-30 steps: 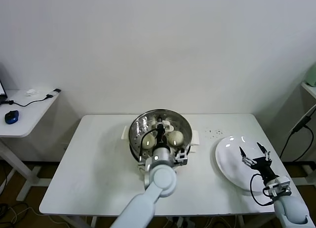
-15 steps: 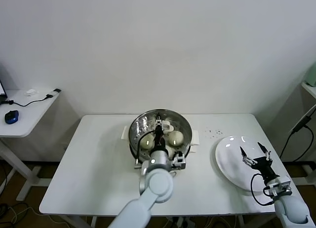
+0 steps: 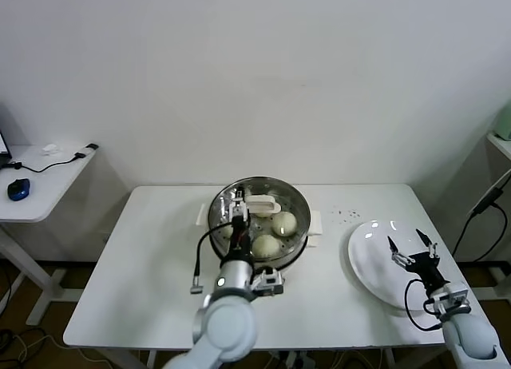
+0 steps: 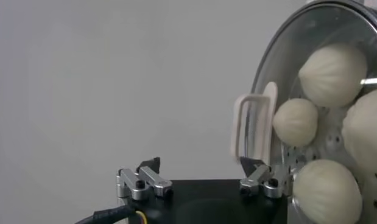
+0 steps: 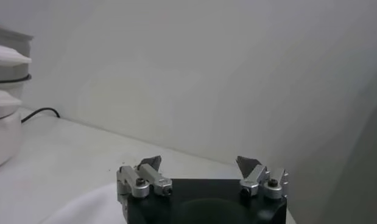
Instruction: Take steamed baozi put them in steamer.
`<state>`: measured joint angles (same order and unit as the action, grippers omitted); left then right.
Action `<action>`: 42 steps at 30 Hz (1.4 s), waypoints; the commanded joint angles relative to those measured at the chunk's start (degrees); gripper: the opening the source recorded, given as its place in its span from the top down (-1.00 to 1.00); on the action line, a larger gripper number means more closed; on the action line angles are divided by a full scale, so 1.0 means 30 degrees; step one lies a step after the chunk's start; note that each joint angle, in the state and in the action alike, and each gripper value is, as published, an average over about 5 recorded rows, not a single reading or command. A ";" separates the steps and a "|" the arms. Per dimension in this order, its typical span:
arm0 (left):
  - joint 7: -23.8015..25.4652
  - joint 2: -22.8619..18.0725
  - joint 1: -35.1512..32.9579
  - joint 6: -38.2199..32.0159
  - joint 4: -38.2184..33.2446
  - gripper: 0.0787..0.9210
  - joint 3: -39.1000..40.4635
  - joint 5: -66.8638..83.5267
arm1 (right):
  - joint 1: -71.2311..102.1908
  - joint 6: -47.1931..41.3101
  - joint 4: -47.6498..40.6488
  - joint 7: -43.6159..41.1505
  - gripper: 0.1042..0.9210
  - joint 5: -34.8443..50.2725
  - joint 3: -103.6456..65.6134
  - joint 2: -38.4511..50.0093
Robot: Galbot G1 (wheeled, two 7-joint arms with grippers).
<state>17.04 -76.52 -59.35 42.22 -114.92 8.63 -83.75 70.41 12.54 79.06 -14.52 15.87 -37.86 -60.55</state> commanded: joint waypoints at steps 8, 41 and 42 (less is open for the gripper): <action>-0.9506 0.3178 -0.9206 -1.1115 -0.4170 -0.77 -1.0997 1.6537 | 0.0647 -0.1741 0.2254 0.0598 -0.76 -0.0567 -0.0341 -0.0400; -0.4504 -0.3745 -1.1871 -1.7633 0.0706 -0.77 -1.8234 3.0580 | 0.3439 -0.2676 0.4730 -0.0083 -0.76 0.0759 -0.1788 -0.2150; -0.4467 -0.3746 -1.1892 -1.7616 0.0668 -0.77 -1.8209 3.0374 | 0.3426 -0.2675 0.4690 -0.0110 -0.76 0.0787 -0.1794 -0.2128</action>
<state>1.51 -85.57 -93.38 -4.77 -114.32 -43.31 3.65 79.51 5.07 92.37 -14.35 17.03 -42.43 -66.56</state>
